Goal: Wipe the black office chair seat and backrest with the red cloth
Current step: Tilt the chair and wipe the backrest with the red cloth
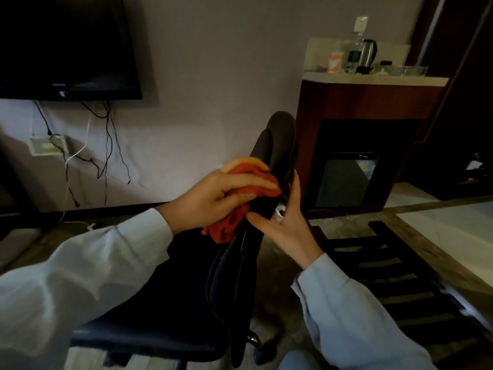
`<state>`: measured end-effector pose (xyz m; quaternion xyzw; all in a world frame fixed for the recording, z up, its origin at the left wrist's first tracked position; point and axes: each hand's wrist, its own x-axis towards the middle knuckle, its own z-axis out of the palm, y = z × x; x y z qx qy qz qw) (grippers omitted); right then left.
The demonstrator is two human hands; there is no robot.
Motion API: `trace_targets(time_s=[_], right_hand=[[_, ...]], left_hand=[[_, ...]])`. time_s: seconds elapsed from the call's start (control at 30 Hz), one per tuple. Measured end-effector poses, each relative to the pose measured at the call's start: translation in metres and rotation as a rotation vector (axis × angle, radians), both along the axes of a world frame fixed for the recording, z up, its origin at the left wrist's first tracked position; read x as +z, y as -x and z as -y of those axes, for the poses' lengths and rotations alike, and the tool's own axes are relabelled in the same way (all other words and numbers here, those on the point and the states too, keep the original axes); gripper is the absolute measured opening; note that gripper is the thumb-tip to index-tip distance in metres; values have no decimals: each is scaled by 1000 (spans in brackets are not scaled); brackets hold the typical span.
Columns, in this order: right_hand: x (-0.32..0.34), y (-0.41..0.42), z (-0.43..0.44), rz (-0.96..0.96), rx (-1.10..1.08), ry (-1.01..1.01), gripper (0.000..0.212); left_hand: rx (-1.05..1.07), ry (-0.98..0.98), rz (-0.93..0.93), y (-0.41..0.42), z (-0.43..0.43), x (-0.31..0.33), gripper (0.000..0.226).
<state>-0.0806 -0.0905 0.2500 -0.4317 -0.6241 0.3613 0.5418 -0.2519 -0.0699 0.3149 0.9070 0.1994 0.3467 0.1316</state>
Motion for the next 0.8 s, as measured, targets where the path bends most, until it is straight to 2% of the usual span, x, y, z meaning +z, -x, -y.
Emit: trace_targets(time_s=[0.13, 0.27, 0.43, 0.6, 0.7, 0.8], right_hand=[[-2, -1, 10, 45, 54, 94, 117], [-2, -7, 13, 100, 60, 114, 113], [-1, -7, 12, 125, 59, 110, 111], [-6, -2, 8, 62, -2, 83, 108], [-7, 1, 8, 67, -29, 66, 107], [-11, 0, 7, 74, -32, 49, 110]], left_hand=[[196, -89, 128, -6, -11, 20, 31], [166, -209, -55, -37, -15, 55, 30], [161, -166, -320, -62, -27, 60, 25], [105, -351, -403, -55, -24, 57, 20], [96, -467, -443, -43, -11, 50, 27], [79, -570, -399, -26, 2, 34, 31]])
